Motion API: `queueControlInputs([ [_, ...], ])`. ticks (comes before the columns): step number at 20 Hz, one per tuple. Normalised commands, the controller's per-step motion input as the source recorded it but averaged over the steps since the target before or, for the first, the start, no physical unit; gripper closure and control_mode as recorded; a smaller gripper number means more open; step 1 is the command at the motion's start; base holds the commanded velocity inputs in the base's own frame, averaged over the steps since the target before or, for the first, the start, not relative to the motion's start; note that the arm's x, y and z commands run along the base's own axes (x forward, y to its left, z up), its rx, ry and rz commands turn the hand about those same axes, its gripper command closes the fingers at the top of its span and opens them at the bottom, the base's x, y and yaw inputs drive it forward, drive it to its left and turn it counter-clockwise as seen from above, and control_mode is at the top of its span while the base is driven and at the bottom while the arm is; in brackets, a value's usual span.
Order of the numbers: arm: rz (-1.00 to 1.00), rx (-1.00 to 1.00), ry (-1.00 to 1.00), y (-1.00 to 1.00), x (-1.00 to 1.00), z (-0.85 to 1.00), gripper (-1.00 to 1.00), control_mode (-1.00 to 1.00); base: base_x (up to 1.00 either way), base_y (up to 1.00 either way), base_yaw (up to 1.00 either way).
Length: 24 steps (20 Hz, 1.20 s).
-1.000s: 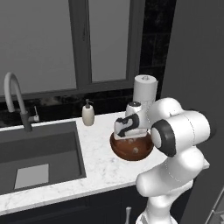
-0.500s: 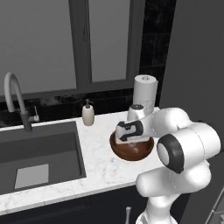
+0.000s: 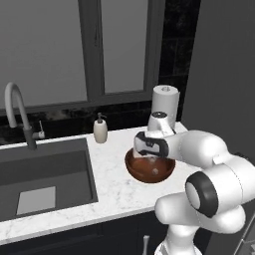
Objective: Grab a lemon wedge from the fridge and one ice cube from the ice bowl, and put them in the glass of lemonade.
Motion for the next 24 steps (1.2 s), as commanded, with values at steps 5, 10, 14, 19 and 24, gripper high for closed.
queueControlInputs([
  [5, -0.04, 0.0, 0.0, -0.32, -0.04, 0.84, 1.0, -1.0, 0.0, 0.0, 0.0],
  [10, -0.01, 0.0, -0.04, -0.74, -0.02, 0.61, 1.0, -1.0, 0.0, 0.0, 0.0],
  [14, -0.01, 0.0, -0.01, -0.82, -0.01, 0.37, 1.0, -1.0, 0.0, 0.0, 0.0],
  [19, -0.05, -0.01, 0.04, -0.81, 0.0, 0.02, 1.0, -1.0, 0.0, 0.0, 0.0],
  [24, -0.03, -0.04, 0.08, -0.62, 0.0, -0.2, 1.0, -1.0, 0.0, 0.0, 0.0],
])
